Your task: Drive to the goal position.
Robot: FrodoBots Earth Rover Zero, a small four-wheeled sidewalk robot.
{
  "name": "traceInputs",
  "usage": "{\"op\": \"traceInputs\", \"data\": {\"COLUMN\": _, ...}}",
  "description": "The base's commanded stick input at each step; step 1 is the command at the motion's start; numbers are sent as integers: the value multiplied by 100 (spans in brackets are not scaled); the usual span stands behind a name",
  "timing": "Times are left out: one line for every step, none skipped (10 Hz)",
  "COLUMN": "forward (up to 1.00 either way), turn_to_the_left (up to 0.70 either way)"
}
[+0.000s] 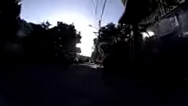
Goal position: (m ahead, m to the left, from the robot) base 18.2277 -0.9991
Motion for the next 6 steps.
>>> {"op": "traceInputs", "data": {"forward": 85, "turn_to_the_left": 1}}
{"op": "traceInputs", "data": {"forward": 85, "turn_to_the_left": 4}}
{"op": "traceInputs", "data": {"forward": 85, "turn_to_the_left": 8}}
{"op": "traceInputs", "data": {"forward": 85, "turn_to_the_left": 8}}
{"op": "traceInputs", "data": {"forward": 85, "turn_to_the_left": 8}}
{"op": "traceInputs", "data": {"forward": 85, "turn_to_the_left": 8}}
